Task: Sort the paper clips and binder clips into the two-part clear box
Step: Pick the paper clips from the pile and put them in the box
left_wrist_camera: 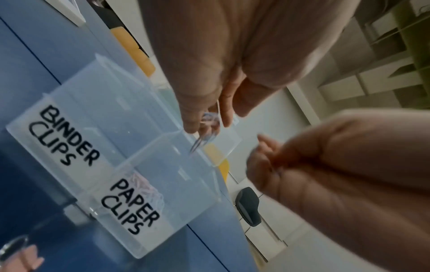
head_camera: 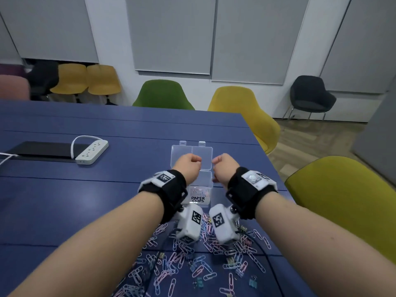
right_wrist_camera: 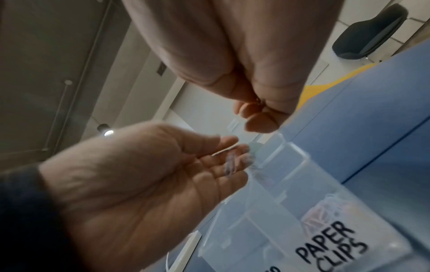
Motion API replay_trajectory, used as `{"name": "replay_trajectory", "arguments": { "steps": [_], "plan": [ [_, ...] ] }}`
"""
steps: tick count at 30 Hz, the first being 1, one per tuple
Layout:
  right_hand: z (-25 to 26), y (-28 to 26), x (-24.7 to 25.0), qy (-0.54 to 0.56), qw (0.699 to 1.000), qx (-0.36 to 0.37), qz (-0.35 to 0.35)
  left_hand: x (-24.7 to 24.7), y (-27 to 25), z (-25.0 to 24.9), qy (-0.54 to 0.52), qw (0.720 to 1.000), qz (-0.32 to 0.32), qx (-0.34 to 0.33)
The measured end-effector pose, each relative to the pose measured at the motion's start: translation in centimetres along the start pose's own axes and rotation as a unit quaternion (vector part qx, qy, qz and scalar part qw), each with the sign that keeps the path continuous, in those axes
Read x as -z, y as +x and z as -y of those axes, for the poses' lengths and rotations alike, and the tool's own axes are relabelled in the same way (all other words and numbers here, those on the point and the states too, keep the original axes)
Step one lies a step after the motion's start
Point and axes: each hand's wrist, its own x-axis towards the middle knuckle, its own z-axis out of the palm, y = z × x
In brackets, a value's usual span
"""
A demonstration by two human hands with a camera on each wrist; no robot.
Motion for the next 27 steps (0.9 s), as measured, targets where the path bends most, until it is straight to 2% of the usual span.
{"name": "replay_trajectory", "arguments": {
  "steps": [2,6,8,11,14,17,19,21,23,25,27],
  "plan": [
    [0.4,1.1,-1.3,0.005,1.0,0.024,0.004,-0.3,0.3,0.3,0.003,1.0,0.005,-0.009],
    [0.3,2.2,-2.4,-0.043,0.996,0.053,0.057,0.9,0.3,0.8,-0.135,0.991,0.009,0.015],
    [-0.2,2.4,-1.9,-0.065,0.995,0.055,0.055,1.7,-0.1,0.9,-0.139,0.99,0.024,0.009],
    [-0.9,1.5,0.0,-0.041,0.997,0.047,0.044,2.8,-0.7,1.4,-0.018,0.998,0.04,-0.045],
    [-1.9,-0.8,3.1,-0.01,0.998,0.038,0.052,3.4,-2.4,2.0,0.097,0.988,0.1,-0.072],
    [-4.1,-3.0,6.6,-0.126,0.989,0.008,0.072,3.1,-4.8,2.2,0.201,0.963,0.153,-0.094],
    [-5.6,-4.2,8.5,-0.272,0.958,-0.023,0.09,2.4,-6.4,2.3,0.271,0.938,0.186,-0.11],
    [-6.5,-5.5,9.7,-0.42,0.897,-0.059,0.125,1.3,-7.7,2.4,0.343,0.905,0.222,-0.121],
    [-7.2,-6.8,10.0,-0.509,0.845,-0.076,0.144,0.0,-8.9,2.7,0.418,0.864,0.249,-0.133],
    [-7.8,-7.7,9.8,-0.539,0.826,-0.071,0.147,-1.4,-9.8,2.8,0.469,0.83,0.267,-0.143],
    [-8.2,-8.2,9.3,-0.543,0.826,-0.056,0.136,-2.8,-10.5,2.6,0.504,0.804,0.279,-0.148]
  ]
}}
